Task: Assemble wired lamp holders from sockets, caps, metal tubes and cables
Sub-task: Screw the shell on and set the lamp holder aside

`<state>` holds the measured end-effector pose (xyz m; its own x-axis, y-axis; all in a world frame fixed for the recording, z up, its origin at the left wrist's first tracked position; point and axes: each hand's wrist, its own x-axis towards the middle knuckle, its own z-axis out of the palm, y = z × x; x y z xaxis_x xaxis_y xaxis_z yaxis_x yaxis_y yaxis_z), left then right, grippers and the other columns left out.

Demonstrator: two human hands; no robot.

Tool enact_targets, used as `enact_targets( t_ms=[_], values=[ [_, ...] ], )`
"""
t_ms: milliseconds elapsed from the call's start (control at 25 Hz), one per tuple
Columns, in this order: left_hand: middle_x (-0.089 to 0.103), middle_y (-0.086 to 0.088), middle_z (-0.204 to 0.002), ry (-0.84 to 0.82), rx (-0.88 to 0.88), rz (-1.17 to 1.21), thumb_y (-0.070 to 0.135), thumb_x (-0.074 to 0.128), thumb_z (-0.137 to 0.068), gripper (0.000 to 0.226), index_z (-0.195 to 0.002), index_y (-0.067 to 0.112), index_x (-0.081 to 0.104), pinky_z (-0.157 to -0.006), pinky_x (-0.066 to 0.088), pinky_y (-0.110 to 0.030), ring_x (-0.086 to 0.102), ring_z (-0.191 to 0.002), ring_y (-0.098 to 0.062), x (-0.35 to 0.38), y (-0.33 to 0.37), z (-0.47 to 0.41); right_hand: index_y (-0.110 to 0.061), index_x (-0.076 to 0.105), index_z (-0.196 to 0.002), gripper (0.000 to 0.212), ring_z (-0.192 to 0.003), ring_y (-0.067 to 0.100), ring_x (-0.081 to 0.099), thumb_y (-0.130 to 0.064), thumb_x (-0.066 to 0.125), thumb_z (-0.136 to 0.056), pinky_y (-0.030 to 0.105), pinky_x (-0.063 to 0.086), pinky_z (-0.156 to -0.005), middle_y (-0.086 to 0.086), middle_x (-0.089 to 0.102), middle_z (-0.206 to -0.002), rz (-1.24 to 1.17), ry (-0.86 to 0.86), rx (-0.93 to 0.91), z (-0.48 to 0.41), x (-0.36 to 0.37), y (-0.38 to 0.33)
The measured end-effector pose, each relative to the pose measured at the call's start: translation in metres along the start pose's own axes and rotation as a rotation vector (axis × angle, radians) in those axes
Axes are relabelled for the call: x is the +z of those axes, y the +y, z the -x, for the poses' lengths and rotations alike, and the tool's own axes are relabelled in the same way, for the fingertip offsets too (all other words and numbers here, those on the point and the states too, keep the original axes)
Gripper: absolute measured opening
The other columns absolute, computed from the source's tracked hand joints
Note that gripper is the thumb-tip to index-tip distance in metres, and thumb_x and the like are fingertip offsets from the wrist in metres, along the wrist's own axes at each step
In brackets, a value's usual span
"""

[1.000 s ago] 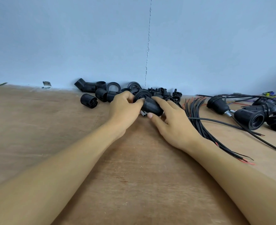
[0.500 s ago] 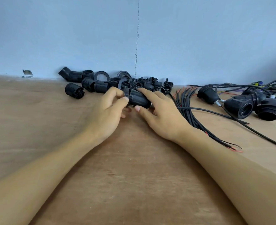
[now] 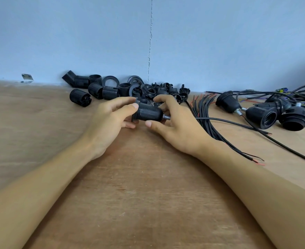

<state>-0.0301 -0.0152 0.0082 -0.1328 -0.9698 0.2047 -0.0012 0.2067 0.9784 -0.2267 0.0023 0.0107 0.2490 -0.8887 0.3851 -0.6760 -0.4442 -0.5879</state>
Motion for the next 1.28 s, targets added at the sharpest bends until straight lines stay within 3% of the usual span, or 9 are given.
enact_targets(
  t_ms=[200,400,560,640,720,800,920,1040,1280],
  values=[
    [0.076,-0.007,-0.109,0.010,0.009,0.097,0.011,0.062,-0.070,0.038,-0.107,0.017,0.069,-0.095,0.058,-0.039,0.072,-0.108,-0.024,0.003,0.005,0.005,-0.018,0.053,-0.127,0.039,-0.096,0.022,0.062,-0.046,0.053,-0.100,0.047,0.046,-0.095,-0.001,0.068,-0.103,0.067,-0.019,-0.018,0.002,0.002,0.001],
    [0.077,-0.010,-0.106,0.094,0.093,0.128,0.022,0.071,-0.077,0.001,-0.077,0.022,0.072,-0.102,0.053,-0.042,0.071,-0.111,-0.028,0.010,0.012,0.007,-0.016,0.056,-0.125,0.039,-0.085,0.017,0.060,-0.046,0.050,-0.101,0.047,0.044,-0.096,0.000,0.068,-0.093,0.099,-0.016,-0.032,0.001,0.002,0.000],
    [0.077,-0.015,-0.085,0.177,0.126,0.122,0.022,0.072,-0.086,0.028,-0.058,0.025,0.068,-0.106,0.050,-0.044,0.075,-0.106,-0.021,0.014,0.015,0.011,-0.015,0.058,-0.124,0.038,-0.077,0.009,0.050,-0.045,0.050,-0.102,0.040,0.042,-0.088,-0.006,0.063,-0.084,0.161,0.007,-0.073,0.001,0.003,0.000],
    [0.075,-0.018,-0.089,0.230,0.096,0.213,0.012,0.075,-0.089,0.029,-0.063,0.024,0.070,-0.104,0.052,-0.055,0.073,-0.105,-0.024,0.017,0.013,0.011,-0.014,0.058,-0.124,0.039,-0.072,0.010,0.050,-0.045,0.050,-0.101,0.037,0.040,-0.083,-0.005,0.063,-0.082,0.140,0.030,-0.071,0.000,0.003,0.000],
    [0.076,-0.019,-0.098,0.264,0.063,0.273,0.001,0.071,-0.092,0.020,-0.082,0.018,0.070,-0.105,0.048,-0.063,0.071,-0.103,-0.033,0.019,0.012,0.010,-0.014,0.058,-0.124,0.040,-0.067,0.011,0.049,-0.046,0.052,-0.100,0.036,0.040,-0.081,-0.001,0.066,-0.085,0.113,0.042,-0.061,0.000,0.003,0.000],
    [0.078,-0.013,-0.102,0.267,0.025,0.308,-0.008,0.060,-0.096,0.023,-0.096,0.014,0.065,-0.101,0.055,-0.054,0.073,-0.108,-0.031,0.021,0.010,0.009,-0.016,0.057,-0.124,0.040,-0.064,0.007,0.049,-0.047,0.053,-0.099,0.038,0.042,-0.082,-0.002,0.066,-0.084,0.115,0.040,-0.060,-0.001,0.002,0.001],
    [0.076,-0.016,-0.105,0.268,-0.046,0.410,-0.018,0.046,-0.096,0.034,-0.102,0.009,0.064,-0.087,0.063,-0.037,0.074,-0.106,-0.025,0.019,0.009,0.006,-0.016,0.058,-0.125,0.041,-0.056,-0.001,0.045,-0.047,0.055,-0.098,0.034,0.038,-0.078,-0.012,0.057,-0.069,0.112,0.054,-0.065,-0.001,0.002,0.002],
    [0.074,-0.014,-0.103,0.276,-0.088,0.421,-0.020,0.055,-0.091,0.031,-0.096,0.008,0.067,-0.083,0.063,-0.032,0.076,-0.101,-0.023,0.015,0.008,0.003,-0.015,0.058,-0.125,0.040,-0.050,-0.002,0.046,-0.045,0.057,-0.098,0.030,0.032,-0.077,-0.018,0.043,-0.055,0.092,0.083,-0.078,-0.001,0.003,0.004],
    [0.077,-0.013,-0.112,0.212,-0.142,0.343,-0.002,0.065,-0.094,0.020,-0.110,0.009,0.073,-0.095,0.059,-0.033,0.074,-0.107,-0.023,0.014,0.005,0.003,-0.018,0.058,-0.126,0.040,-0.055,-0.007,0.050,-0.046,0.058,-0.098,0.030,0.031,-0.074,-0.019,0.042,-0.053,0.085,0.088,-0.104,-0.001,0.002,0.005]
  ],
)
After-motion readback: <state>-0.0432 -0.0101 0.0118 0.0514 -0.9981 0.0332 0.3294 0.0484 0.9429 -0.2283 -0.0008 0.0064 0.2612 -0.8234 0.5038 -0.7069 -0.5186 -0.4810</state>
